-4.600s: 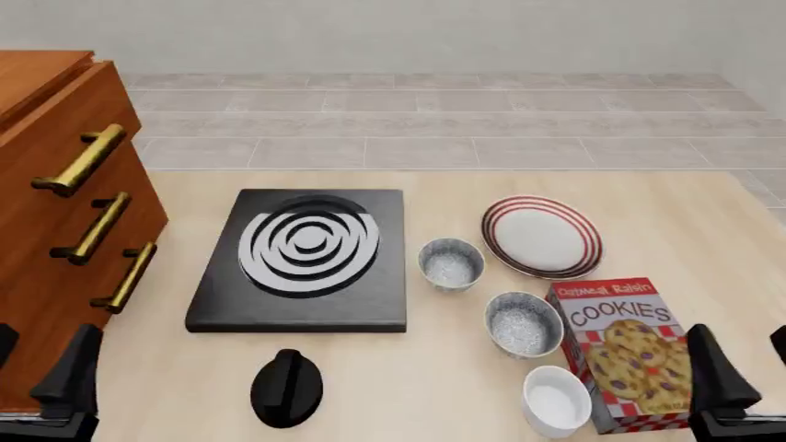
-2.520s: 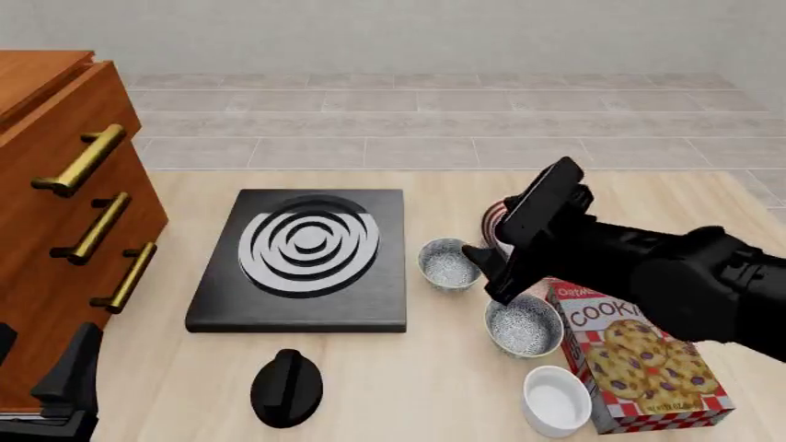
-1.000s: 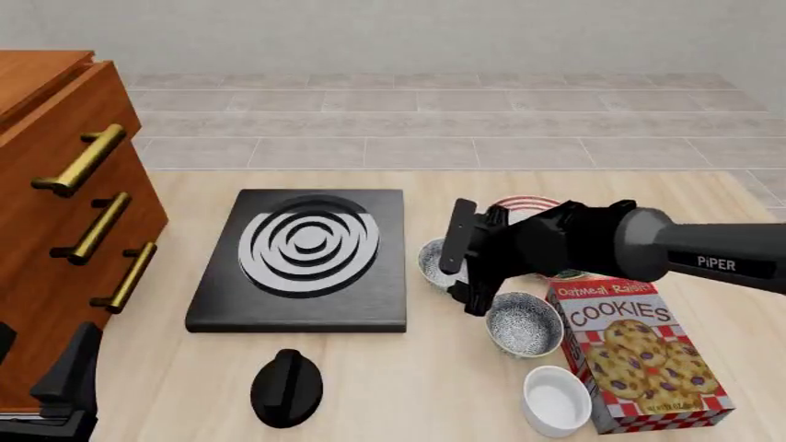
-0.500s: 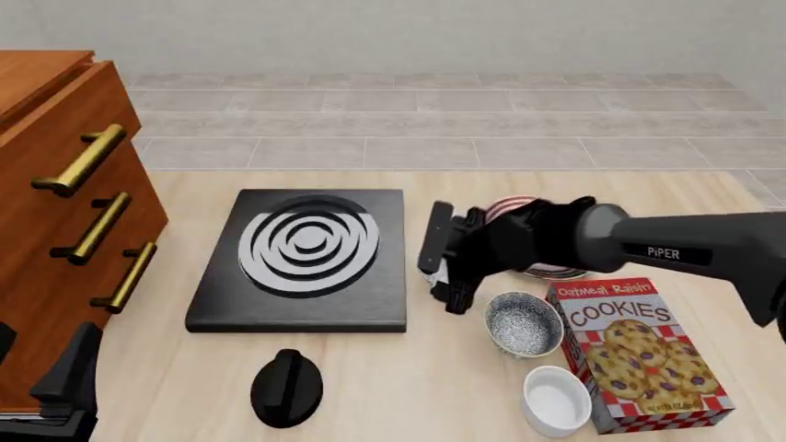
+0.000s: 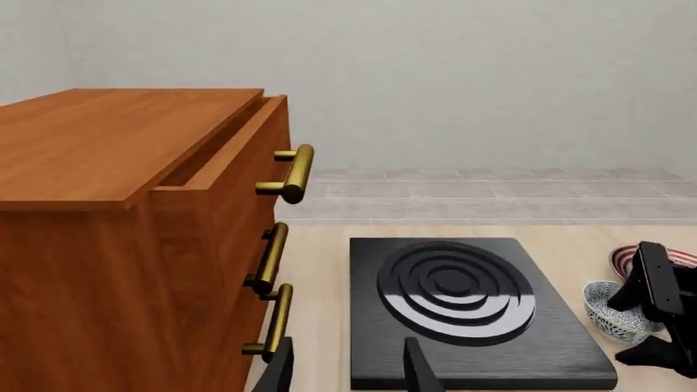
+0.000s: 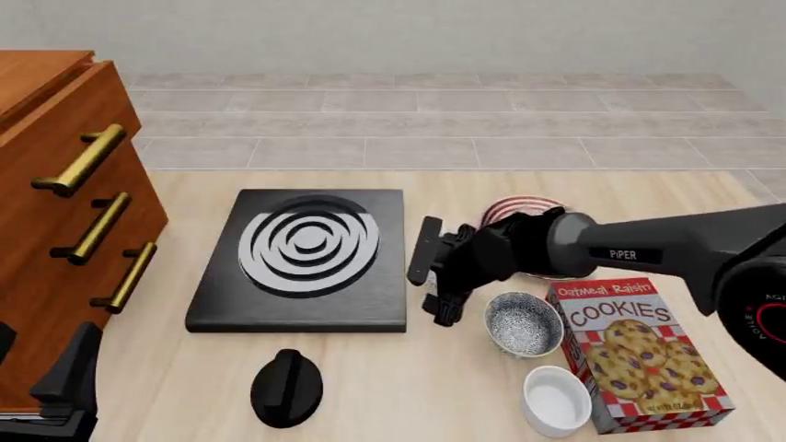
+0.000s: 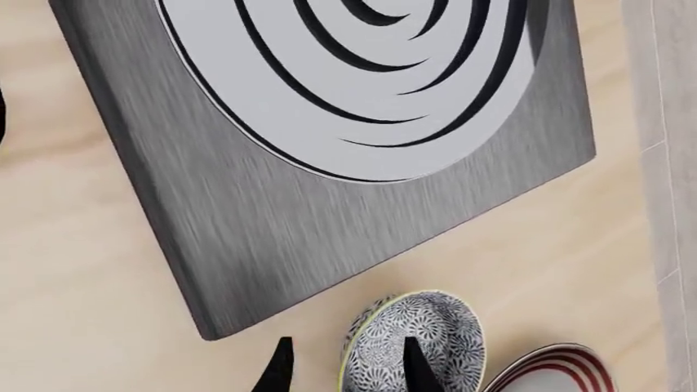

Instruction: Pick the akita bowl from table center and place it on the plate.

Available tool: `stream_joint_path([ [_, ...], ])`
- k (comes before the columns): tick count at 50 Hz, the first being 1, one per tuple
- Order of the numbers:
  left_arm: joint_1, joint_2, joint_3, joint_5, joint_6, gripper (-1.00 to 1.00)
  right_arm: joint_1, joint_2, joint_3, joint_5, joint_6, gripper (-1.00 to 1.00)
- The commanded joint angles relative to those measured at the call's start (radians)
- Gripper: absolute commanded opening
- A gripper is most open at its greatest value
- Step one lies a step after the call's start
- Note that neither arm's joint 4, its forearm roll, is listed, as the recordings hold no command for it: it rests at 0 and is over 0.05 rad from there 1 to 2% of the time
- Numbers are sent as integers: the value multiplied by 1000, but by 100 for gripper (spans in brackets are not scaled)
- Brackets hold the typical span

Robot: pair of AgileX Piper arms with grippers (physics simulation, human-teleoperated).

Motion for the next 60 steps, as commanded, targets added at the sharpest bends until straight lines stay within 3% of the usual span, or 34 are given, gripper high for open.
stream_joint_path([
  [1,0,0,0,0,0,100,2,39,0,-18,54,100],
  [10,0,0,0,0,0,100,-2,26,20,-43,32,100],
  [11,0,0,0,0,0,100,-1,25,19,-40,34,-100],
  [40,0,0,0,0,0,100,-51,-83,7,-18,-71,-100],
  [44,0,0,0,0,0,100,-46,-107,-7,-7,-60,-100],
  [47,0,0,0,0,0,100,-11,-126,-50,42,6,-100],
  [57,0,0,0,0,0,100,-38,-144,-48,64,-23,-100],
  [60,0,0,0,0,0,100,-43,-155,-54,64,-3,-100],
])
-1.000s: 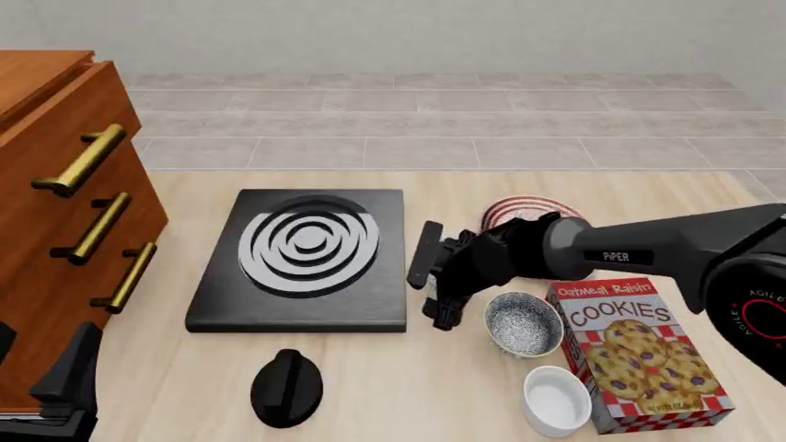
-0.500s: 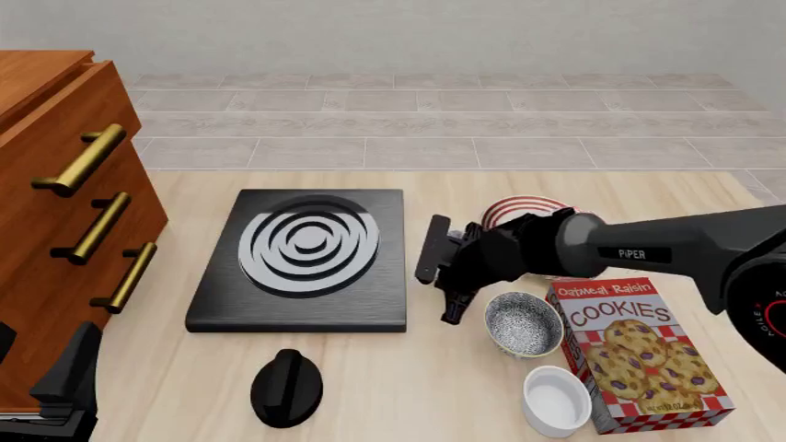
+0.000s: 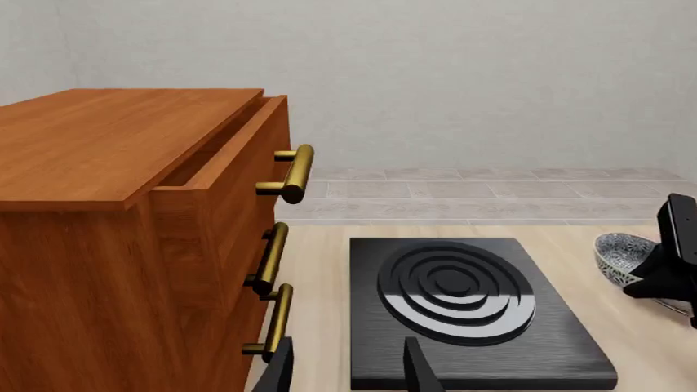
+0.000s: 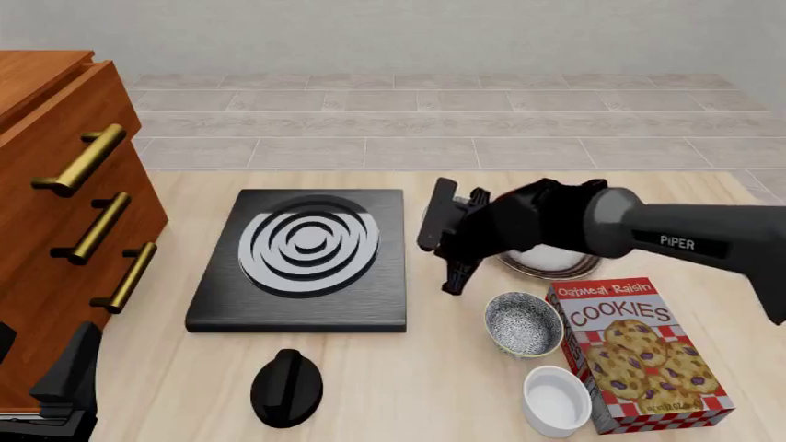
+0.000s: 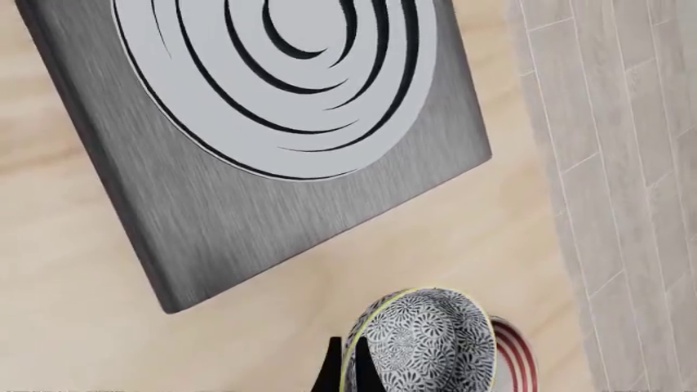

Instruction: Pick the akita bowl from table center and place it on the plate.

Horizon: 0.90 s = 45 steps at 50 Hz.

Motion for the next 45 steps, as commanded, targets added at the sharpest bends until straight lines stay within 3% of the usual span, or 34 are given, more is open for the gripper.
stream_joint_path([
  [1,0,0,0,0,0,100,-17,-40,-16,18,24,-100],
  [11,0,0,0,0,0,100,-97,-72,22,-37,62,-100],
  [17,0,1,0,0,0,100,-147,-91,49,-89,135,-100],
  [19,0,0,0,0,0,100,-150,-98,47,-94,191,-100],
  [30,0,0,0,0,0,100,-234,-78,83,-167,293,-100],
  [45,0,1,0,0,0,100,-273,-10,34,-162,327,-100],
])
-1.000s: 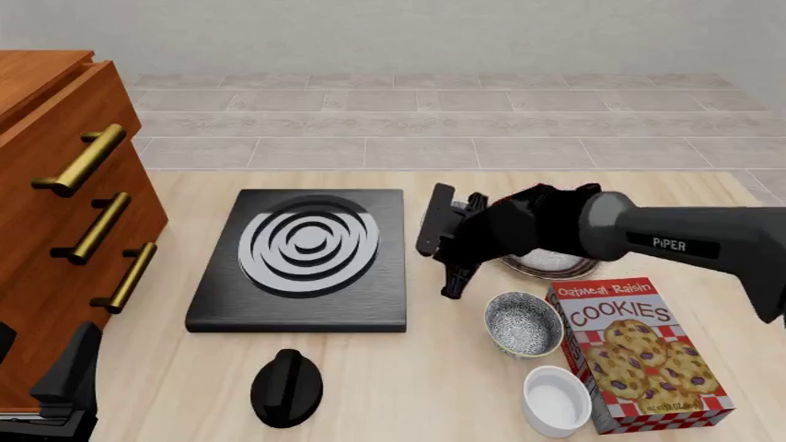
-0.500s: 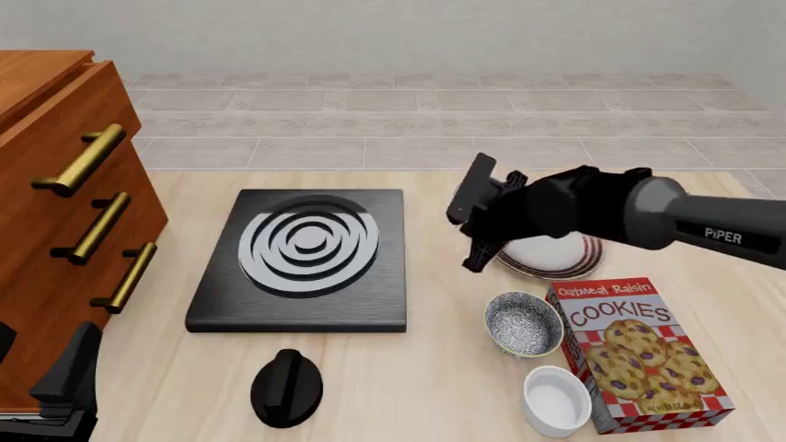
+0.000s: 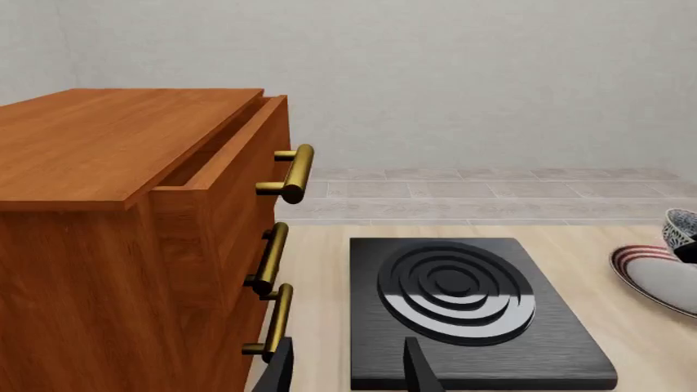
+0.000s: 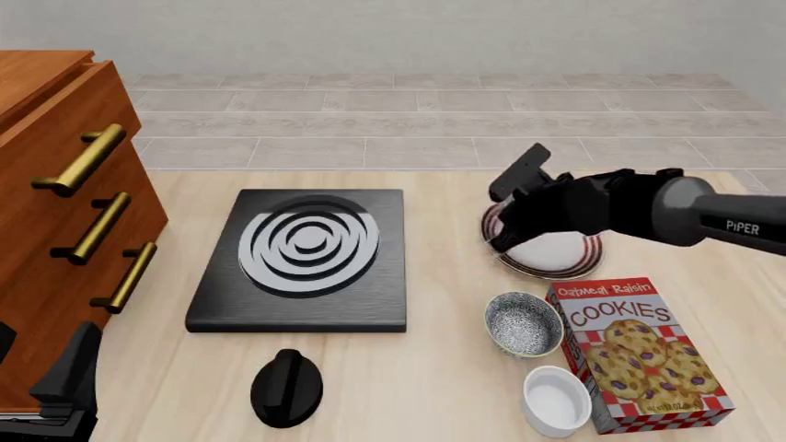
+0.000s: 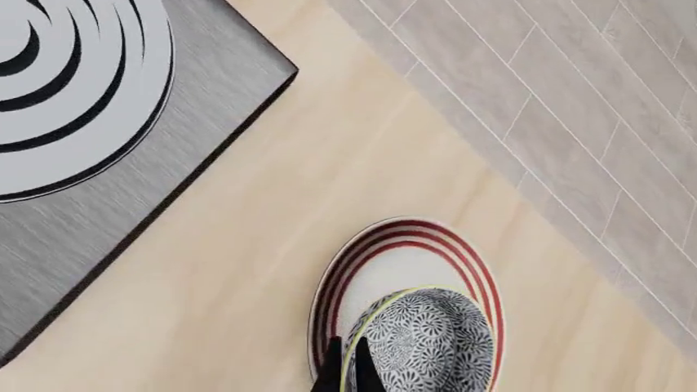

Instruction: Pick the akita bowl from table center and place it on the plate.

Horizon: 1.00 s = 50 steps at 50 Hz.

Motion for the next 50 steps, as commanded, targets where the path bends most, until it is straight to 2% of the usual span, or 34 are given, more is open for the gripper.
stream_joint_path([
  [1,0,0,0,0,0,100,-32,35,-28,-8,44,-100],
  [4,0,1,0,0,0,100,-32,56,-44,-11,50,-100],
  [6,0,1,0,0,0,100,-23,54,-54,-14,90,-100],
  [10,0,0,0,0,0,100,-21,71,-77,-29,133,-100],
  [21,0,0,0,0,0,100,-31,161,-127,10,121,-100],
  [30,0,0,0,0,0,100,-67,183,-144,22,94,-100],
  [50,0,0,0,0,0,100,-110,211,-150,28,92,-100],
])
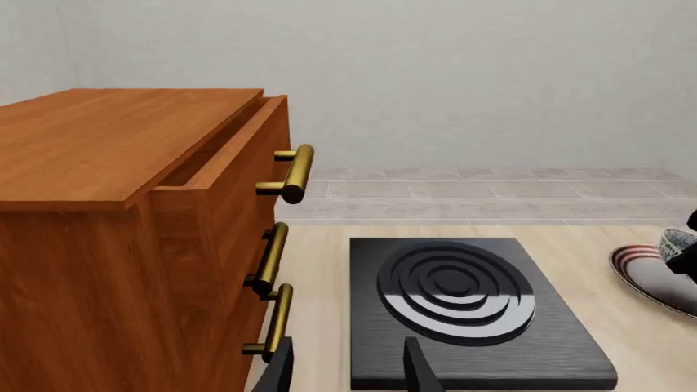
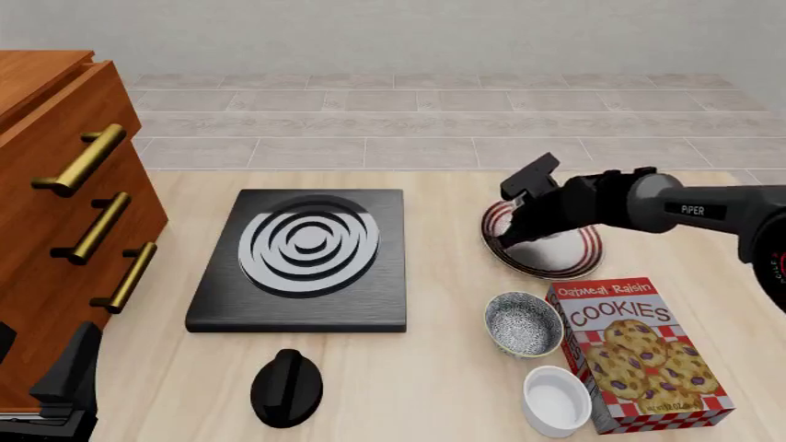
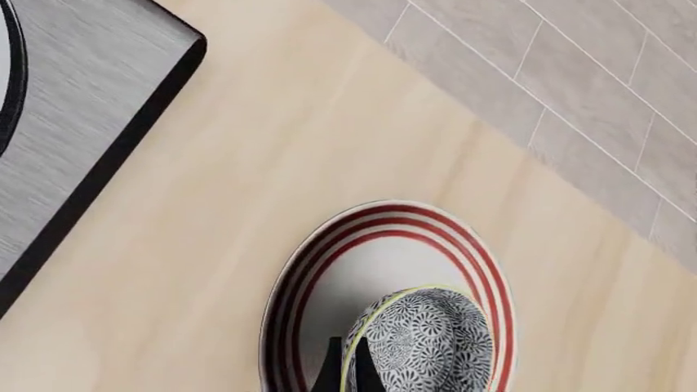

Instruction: Pick the akita bowl from table center and place it on the plate.

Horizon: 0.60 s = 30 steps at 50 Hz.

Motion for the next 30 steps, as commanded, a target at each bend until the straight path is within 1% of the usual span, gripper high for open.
stream_joint_path([
  [1,0,0,0,0,0,100,-28,22,-15,4,7,-100],
  [8,0,0,0,0,0,100,-35,31,-4,-1,13,-100],
  [12,0,0,0,0,0,100,-38,34,18,-12,9,-100],
  [24,0,0,0,0,0,100,-51,66,33,-37,0,-100],
  [30,0,0,0,0,0,100,-44,69,33,-36,9,-100],
])
